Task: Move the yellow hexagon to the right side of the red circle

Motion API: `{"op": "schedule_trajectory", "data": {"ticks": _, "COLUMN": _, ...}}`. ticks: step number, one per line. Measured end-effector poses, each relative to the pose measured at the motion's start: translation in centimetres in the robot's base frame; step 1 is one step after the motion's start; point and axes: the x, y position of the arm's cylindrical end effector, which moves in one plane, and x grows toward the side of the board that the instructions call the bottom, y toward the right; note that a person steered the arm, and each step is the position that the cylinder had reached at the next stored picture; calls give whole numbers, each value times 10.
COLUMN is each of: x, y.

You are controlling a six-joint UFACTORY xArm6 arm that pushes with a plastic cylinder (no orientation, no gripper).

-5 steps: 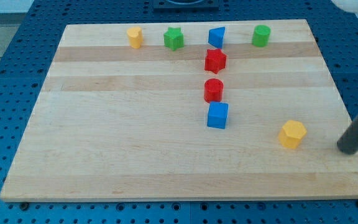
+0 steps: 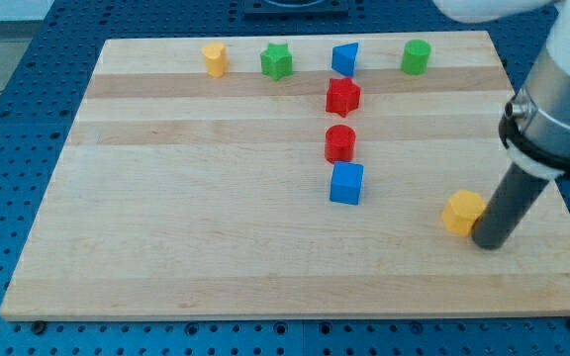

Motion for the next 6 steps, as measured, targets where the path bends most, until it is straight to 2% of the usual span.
{"op": "schedule_trajectory", "data": {"ticks": 1, "x": -24, "y": 0}}
{"op": "schedule_trajectory", "data": {"ticks": 2, "x": -15, "y": 1}}
{"op": "schedule_trajectory", "data": {"ticks": 3, "x": -1, "y": -30}}
{"op": "schedule_trajectory", "data": {"ticks": 4, "x": -14, "y": -35}}
{"op": "schedule_trajectory", "data": {"ticks": 6, "x": -77, "y": -30}}
